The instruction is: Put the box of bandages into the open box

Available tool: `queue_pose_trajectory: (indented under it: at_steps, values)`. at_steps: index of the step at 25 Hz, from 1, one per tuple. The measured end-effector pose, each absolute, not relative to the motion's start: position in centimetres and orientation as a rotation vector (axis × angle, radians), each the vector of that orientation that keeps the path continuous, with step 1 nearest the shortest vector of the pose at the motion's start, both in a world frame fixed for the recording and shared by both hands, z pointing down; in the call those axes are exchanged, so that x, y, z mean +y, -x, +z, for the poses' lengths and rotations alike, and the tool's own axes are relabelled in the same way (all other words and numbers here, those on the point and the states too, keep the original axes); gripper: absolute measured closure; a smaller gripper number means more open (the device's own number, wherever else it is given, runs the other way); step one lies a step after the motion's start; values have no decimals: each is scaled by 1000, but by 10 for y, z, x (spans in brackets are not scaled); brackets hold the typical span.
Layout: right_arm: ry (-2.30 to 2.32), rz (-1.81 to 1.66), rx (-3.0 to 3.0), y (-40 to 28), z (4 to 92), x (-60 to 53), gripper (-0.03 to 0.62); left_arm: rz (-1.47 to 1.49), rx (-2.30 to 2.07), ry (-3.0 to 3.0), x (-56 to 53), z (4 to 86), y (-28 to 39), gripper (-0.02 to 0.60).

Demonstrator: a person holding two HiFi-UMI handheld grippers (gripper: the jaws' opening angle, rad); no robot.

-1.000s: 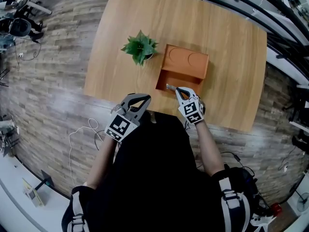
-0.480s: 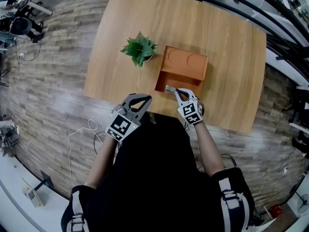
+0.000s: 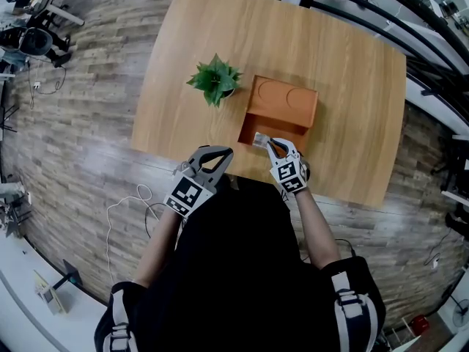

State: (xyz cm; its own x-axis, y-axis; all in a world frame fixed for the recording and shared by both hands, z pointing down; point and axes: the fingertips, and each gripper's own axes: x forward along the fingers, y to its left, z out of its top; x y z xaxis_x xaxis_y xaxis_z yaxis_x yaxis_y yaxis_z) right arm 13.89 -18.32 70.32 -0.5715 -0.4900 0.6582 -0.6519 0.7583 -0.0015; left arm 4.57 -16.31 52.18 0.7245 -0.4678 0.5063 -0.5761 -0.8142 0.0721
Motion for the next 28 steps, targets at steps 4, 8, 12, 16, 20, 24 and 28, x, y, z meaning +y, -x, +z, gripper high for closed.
queue_pose_trajectory:
  at_steps: [4,8,12,16,20,24,28]
  values:
    - [-861,323,-2303,-140,701,-187,560,699,-832,-2705,-165,520,-48,561]
    - [-866,336,-2306,-141,701,-188,502,695,-829,-2708,-166,521,-50,563]
    - [-866,342,-2297,-142,704,-188,502,688,-824,-2711,-168,522,-53,561]
    - [-864,349,-2289,-143,703,-187,502,681,-814,-2721,-169,522,-55,561]
    - [-878,357,-2289,-143,696,-185,520,668,-799,-2728,-169,518,-54,562]
    - [-908,348,-2292,-141,686,-183,557,650,-782,-2740,-169,514,-50,563]
    - [-961,345,-2262,-145,676,-180,568,641,-732,-2758,-165,513,-50,561]
